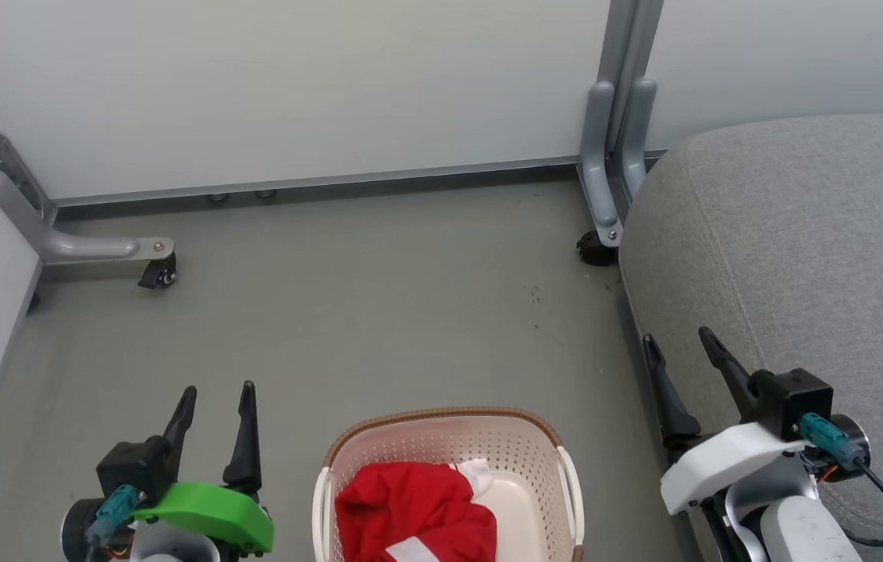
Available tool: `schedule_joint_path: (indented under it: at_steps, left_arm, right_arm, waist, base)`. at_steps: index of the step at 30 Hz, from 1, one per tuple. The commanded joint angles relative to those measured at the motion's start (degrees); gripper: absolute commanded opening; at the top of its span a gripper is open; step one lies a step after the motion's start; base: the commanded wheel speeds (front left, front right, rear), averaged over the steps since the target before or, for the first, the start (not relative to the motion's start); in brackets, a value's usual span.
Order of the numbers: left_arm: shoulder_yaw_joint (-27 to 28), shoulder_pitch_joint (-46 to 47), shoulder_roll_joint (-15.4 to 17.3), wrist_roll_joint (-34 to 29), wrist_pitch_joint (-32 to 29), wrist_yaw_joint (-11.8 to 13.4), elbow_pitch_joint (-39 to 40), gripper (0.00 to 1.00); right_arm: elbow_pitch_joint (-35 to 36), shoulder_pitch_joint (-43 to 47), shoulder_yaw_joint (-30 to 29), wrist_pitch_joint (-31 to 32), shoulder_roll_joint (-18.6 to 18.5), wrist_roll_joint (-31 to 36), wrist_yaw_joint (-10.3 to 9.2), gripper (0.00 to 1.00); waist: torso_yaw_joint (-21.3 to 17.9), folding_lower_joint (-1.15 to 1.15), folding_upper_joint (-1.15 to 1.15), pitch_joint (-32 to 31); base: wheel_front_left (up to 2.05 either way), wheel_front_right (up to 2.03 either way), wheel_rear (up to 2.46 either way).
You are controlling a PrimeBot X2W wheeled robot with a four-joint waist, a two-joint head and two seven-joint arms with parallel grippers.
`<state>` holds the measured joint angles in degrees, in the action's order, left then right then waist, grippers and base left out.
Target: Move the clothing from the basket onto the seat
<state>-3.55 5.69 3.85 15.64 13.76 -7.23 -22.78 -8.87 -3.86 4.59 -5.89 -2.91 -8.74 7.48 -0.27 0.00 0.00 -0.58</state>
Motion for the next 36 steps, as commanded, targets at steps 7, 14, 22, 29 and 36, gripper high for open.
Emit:
schedule_joint_path:
  at_steps: [7, 14, 22, 29, 36]
  left_arm:
    - [0.2, 1.1, -0.1, -3.4, 1.1, 0.1, -1.1, 1.00]
    - [0.2, 1.3, -0.2, -4.5, 1.4, 0.2, -1.7, 1.00]
    - [0.6, 1.3, -0.3, -4.2, 1.4, 0.3, -2.2, 1.00]
    - [0.3, 1.5, -0.4, -4.8, 1.4, 0.7, -2.3, 1.00]
    - [-3.8, 3.9, -0.6, -7.0, 1.4, 0.8, -5.2, 1.00]
  right_arm:
    - [0.6, 0.8, -0.2, -0.4, -0.1, 3.0, 0.02, 1.00]
    - [0.8, 1.1, -0.1, -0.6, 0.0, 3.3, 0.01, 1.00]
    - [1.0, 1.2, 0.0, -0.5, -0.1, 2.4, 0.01, 1.00]
    - [1.3, 1.0, -0.3, -0.4, -0.1, 2.4, 0.01, 1.00]
    - [2.8, -1.0, -0.5, 0.0, -0.1, 2.4, 0.01, 1.00]
  waist:
    - [0.1, 0.00, 0.00, -0.1]
    - [0.2, 0.00, 0.00, 0.0]
    - [0.2, 0.00, 0.00, 0.1]
    - [0.2, 0.00, 0.00, 0.4]
    - [-0.2, 0.00, 0.00, 3.9]
  base:
    - [0.00, 0.00, 0.00]
    - [0.00, 0.00, 0.00]
    - [0.00, 0.00, 0.00]
    - [0.00, 0.00, 0.00]
    - [0.00, 0.00, 0.00]
